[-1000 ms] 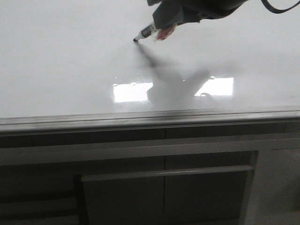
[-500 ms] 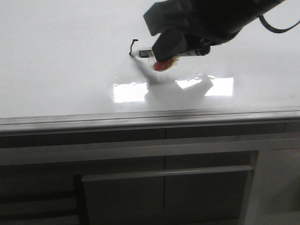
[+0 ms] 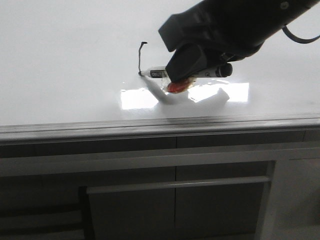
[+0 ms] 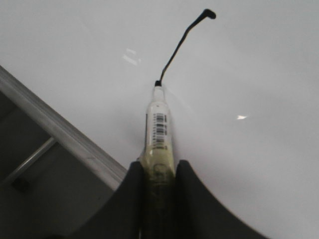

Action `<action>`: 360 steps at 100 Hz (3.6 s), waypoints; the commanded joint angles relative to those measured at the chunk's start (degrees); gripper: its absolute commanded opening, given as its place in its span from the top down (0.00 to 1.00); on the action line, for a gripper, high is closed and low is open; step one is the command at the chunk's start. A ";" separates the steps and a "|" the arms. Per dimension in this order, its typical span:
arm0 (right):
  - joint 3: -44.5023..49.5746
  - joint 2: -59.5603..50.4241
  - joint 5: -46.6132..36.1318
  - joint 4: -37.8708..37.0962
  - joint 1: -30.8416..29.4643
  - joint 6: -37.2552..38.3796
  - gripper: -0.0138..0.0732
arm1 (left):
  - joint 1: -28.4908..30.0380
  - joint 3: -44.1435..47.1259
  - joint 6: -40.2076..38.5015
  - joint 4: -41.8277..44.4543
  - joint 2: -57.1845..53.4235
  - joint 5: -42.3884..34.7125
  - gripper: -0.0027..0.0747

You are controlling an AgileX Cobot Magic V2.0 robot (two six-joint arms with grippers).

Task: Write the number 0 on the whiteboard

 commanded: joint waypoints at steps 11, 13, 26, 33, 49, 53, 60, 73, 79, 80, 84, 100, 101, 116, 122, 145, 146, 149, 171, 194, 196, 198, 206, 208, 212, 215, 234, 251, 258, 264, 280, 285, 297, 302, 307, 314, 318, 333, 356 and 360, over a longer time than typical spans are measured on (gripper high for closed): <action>-1.44 -2.17 0.36 -0.08 -0.39 -0.10 0.89 | -0.27 -1.19 -0.50 0.54 0.78 -3.98 0.99; -1.44 -2.17 0.48 -0.08 -0.39 0.06 0.89 | -0.27 -1.19 -0.50 0.54 0.78 -3.98 0.99; -1.44 -2.25 1.67 -0.08 -2.33 1.81 0.89 | -0.27 -1.19 -0.50 0.54 0.78 -3.98 0.99; -1.44 -2.25 2.71 -0.08 -4.21 2.31 0.89 | -0.27 -1.19 -0.50 0.54 0.78 -3.88 0.99; -1.44 -2.79 4.47 -0.68 -8.30 2.31 0.89 | -0.27 -1.19 -0.50 0.54 0.78 -3.88 0.99; -1.44 -3.03 4.47 -0.99 -8.97 2.31 0.89 | -0.27 -1.19 -0.50 0.54 0.78 -3.88 0.99; -1.44 -3.45 4.47 -1.37 -10.21 2.31 0.89 | -0.27 -1.19 -0.50 0.54 0.78 -3.88 0.99; -1.56 -4.11 3.13 -1.62 -12.50 2.31 0.89 | -0.27 -1.19 -0.50 0.54 0.78 -3.88 0.99; -1.66 -4.11 2.50 -1.62 -13.02 2.31 0.89 | -0.27 -1.19 -0.50 0.54 0.78 -3.88 0.99; -1.66 -4.11 2.24 -1.62 -13.10 2.31 0.89 | -0.27 -1.19 -0.50 0.54 0.78 -3.88 0.99; -1.97 -4.11 1.99 -1.62 -13.10 2.31 0.89 | -0.27 -1.19 -0.50 0.54 0.78 -3.88 0.99; -4.38 -3.32 1.70 -1.62 -13.10 2.31 0.89 | -0.27 -1.19 -0.50 0.54 0.78 -3.88 0.99; -4.52 -3.30 1.70 -1.62 -13.10 2.31 0.89 | -0.27 -1.19 -0.50 0.54 0.78 -3.88 0.99; -7.67 -1.38 3.07 -1.62 -12.18 2.31 0.89 | -0.27 -1.19 -0.50 0.54 0.78 -3.88 0.99; -8.82 -0.31 4.06 -1.72 -11.27 2.31 0.89 | -0.27 -1.19 -0.50 0.54 0.78 -3.88 0.99; -10.33 2.36 4.07 -1.93 -6.67 2.31 0.89 | -0.27 -1.19 -0.50 0.54 0.78 -3.88 0.99; -10.37 2.47 4.07 -1.95 -6.54 2.31 0.89 | -0.27 -1.19 -0.50 0.54 0.78 -3.88 0.99; -10.58 2.87 4.21 -1.95 -5.91 2.31 0.89 | -0.27 -1.19 -0.50 0.54 0.78 -3.88 0.99; -10.80 4.70 4.64 -1.95 -3.66 2.31 0.89 | -0.27 -1.19 -0.50 -0.08 0.78 -3.88 0.99; -10.80 4.70 4.95 -1.95 -3.56 2.31 0.89 | -0.27 -1.05 -0.50 -0.36 0.78 -3.88 0.99; -10.80 4.70 4.95 -1.95 -3.56 2.31 0.89 | -0.27 -1.07 -0.50 -0.36 0.78 -3.88 0.99; -10.92 4.58 4.95 -1.95 -3.56 2.31 0.89 | -0.27 -0.97 -0.50 -0.36 0.78 -3.88 0.99; -12.21 2.72 6.49 -1.95 -3.56 2.31 0.89 | -0.27 -0.61 -0.50 -0.58 0.78 -3.88 0.99; -12.81 1.96 7.34 -1.95 -3.56 2.20 0.90 | -0.27 -0.48 -0.50 -0.87 0.78 -3.88 0.99; -14.28 0.49 9.45 -1.95 -3.56 2.20 0.90 | -0.27 -0.47 -0.50 -1.31 0.78 -3.99 0.99; -15.37 -1.17 12.12 -1.95 -3.56 1.80 0.90 | -0.27 -0.47 -0.50 -1.60 0.78 -3.88 0.99; -19.37 -11.27 23.34 -3.32 -3.69 -2.62 0.90 | -0.27 -0.47 -0.50 -2.46 0.78 -4.00 0.99; -19.37 -17.82 29.75 -6.33 -3.69 -2.62 0.90 | -0.27 -0.47 -0.50 -2.96 2.69 -4.87 0.98; -19.37 -19.13 33.87 -6.45 -3.69 -2.62 0.90 | -0.37 -0.71 1.03 -4.92 5.65 -4.87 0.90; -19.37 -19.37 39.51 -6.55 -3.69 -3.17 0.90 | -0.37 -1.67 6.29 -8.81 9.07 -4.77 0.75; -19.37 -18.45 52.73 -6.55 -2.55 -6.25 0.90 | -0.37 -7.23 29.73 -25.72 22.30 -3.45 0.40; -19.37 -18.31 52.88 -6.18 -1.57 -6.66 0.90 | -0.37 -9.63 33.56 -28.44 25.65 -2.50 0.41; -19.37 -18.03 51.25 -3.15 2.02 -7.62 0.90 | -0.37 -16.08 41.24 -32.68 34.41 1.30 0.44; -19.38 -17.94 51.14 -2.04 4.16 -8.60 0.90 | -0.37 -18.91 43.79 -33.88 37.28 3.22 0.45; -19.65 -17.52 50.88 -1.77 6.60 -8.95 0.90 | -0.37 -21.63 45.99 -34.81 39.77 5.14 0.45; -20.32 -16.93 50.08 -1.77 9.91 -8.95 0.90 | -0.37 -25.27 49.58 -36.65 42.64 8.21 0.45; -20.79 -16.49 49.30 -1.77 11.55 -8.95 0.90 | -0.37 -27.38 51.54 -37.97 43.95 10.46 0.45; -22.33 -14.95 46.76 -1.77 15.30 -8.95 0.90 | -0.37 -33.42 58.37 -45.76 48.30 19.17 0.45; -24.29 -12.99 45.55 0.63 18.88 -8.95 0.90 | -0.37 -37.81 58.50 -48.06 52.35 25.16 0.45; -24.29 -12.88 45.03 1.03 19.57 -8.95 0.90 | -0.37 -38.08 58.50 -48.15 52.71 26.14 0.45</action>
